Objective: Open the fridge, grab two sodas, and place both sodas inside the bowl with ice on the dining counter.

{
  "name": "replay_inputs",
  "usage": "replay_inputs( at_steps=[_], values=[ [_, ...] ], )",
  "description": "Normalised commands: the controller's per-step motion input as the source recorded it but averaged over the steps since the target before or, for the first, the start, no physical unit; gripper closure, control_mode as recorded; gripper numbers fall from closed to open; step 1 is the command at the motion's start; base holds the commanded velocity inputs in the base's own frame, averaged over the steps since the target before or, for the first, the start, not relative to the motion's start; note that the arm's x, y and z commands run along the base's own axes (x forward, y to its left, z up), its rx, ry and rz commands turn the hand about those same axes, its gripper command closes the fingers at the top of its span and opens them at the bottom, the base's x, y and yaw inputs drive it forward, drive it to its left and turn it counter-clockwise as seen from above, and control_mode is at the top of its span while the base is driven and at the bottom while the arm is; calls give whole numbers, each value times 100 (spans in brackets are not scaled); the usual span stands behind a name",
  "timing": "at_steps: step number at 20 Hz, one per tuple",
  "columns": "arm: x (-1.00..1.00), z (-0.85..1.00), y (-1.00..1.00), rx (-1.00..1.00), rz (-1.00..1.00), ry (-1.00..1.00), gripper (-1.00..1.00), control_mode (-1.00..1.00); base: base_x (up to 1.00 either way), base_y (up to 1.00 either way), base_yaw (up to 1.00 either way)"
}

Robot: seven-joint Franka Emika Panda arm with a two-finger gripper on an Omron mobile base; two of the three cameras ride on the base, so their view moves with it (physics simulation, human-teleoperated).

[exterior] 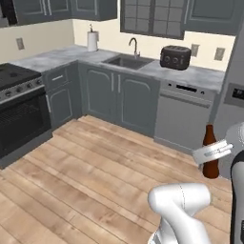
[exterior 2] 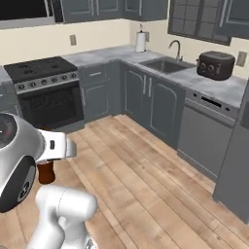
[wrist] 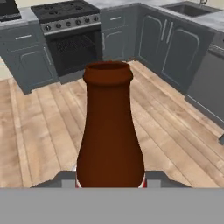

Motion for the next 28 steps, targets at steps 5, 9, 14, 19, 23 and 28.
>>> replay_inputs(
  at_steps=[5,9,14,19,23,28],
  values=[
    [0,0,0,0,0,0,100,100,-20,61,46],
    [0,0,0,0,0,0,100,100,-10,61,46],
    [0,0,0,0,0,0,100,100,-6,57,46],
    [0,0,0,0,0,0,100,100,-1,55,45],
    [0,0,0,0,0,0,100,100,0,59,43],
    [0,0,0,0,0,0,100,100,0,59,43]
  ],
)
